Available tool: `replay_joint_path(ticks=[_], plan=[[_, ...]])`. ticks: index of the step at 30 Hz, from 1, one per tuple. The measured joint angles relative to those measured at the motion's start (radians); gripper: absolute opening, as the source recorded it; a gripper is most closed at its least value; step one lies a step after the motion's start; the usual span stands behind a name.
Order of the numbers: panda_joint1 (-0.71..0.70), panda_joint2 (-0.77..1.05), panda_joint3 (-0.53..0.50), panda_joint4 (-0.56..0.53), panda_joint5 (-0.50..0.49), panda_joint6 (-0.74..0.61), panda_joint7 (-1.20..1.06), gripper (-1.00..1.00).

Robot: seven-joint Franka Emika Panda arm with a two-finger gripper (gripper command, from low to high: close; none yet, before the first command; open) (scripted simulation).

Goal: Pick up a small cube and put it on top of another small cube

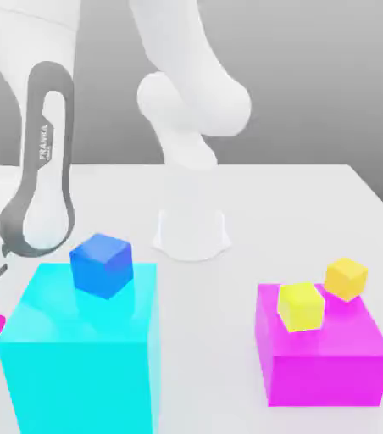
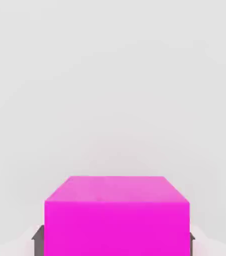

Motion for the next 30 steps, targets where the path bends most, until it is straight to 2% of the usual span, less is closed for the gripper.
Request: replay_joint_path(ticks=[10,17,19,22,30], plan=[[0.149,-0.136,0.035,0.110,-0.252,-0.202,-0.015,-1.00],[0.265,-0.220,0.107,0.208,-0.362,-0.338,-0.110,-1.00],[0.313,-0.270,0.149,0.206,-0.330,-0.370,-0.180,-1.00],[0.458,-0.344,0.192,0.172,-0.249,-0.395,-0.281,-1.00],[0.652,-0.513,0.298,0.056,-0.071,-0.433,-0.487,-1.00]])
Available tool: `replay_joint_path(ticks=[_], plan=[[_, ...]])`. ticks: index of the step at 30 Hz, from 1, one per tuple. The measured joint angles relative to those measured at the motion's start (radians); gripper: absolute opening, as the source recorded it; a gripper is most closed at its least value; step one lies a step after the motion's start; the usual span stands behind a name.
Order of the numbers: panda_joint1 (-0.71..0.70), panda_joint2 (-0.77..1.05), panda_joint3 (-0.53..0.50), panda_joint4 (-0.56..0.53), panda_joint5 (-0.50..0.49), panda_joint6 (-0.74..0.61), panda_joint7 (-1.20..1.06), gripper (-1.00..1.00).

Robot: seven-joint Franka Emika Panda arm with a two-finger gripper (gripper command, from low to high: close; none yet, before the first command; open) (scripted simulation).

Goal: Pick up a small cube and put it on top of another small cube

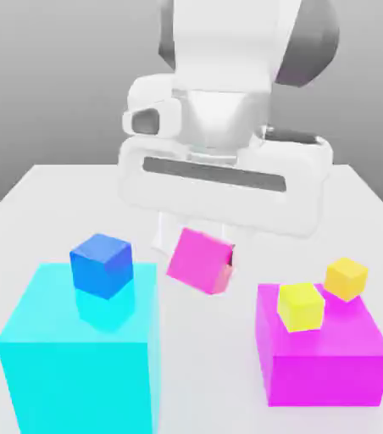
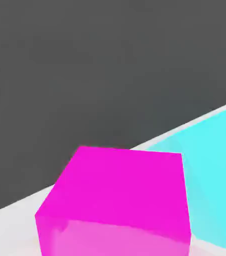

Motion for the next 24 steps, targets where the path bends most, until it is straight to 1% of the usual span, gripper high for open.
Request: replay_joint_path(ticks=[5,12,15,19,20,24], plan=[[0.137,-0.082,0.087,-0.077,0.076,-0.008,-0.100,-1.00],[0.305,-0.150,0.201,-0.209,0.147,0.002,-0.190,-1.00],[0.303,-0.129,0.214,-0.268,0.158,0.027,-0.166,-1.00],[0.283,-0.024,0.240,-0.311,0.131,0.164,-0.137,-1.00],[0.281,-0.001,0.244,-0.319,0.126,0.195,-0.132,1.00],[0.281,-0.001,0.244,-0.319,0.126,0.195,-0.132,1.00]])
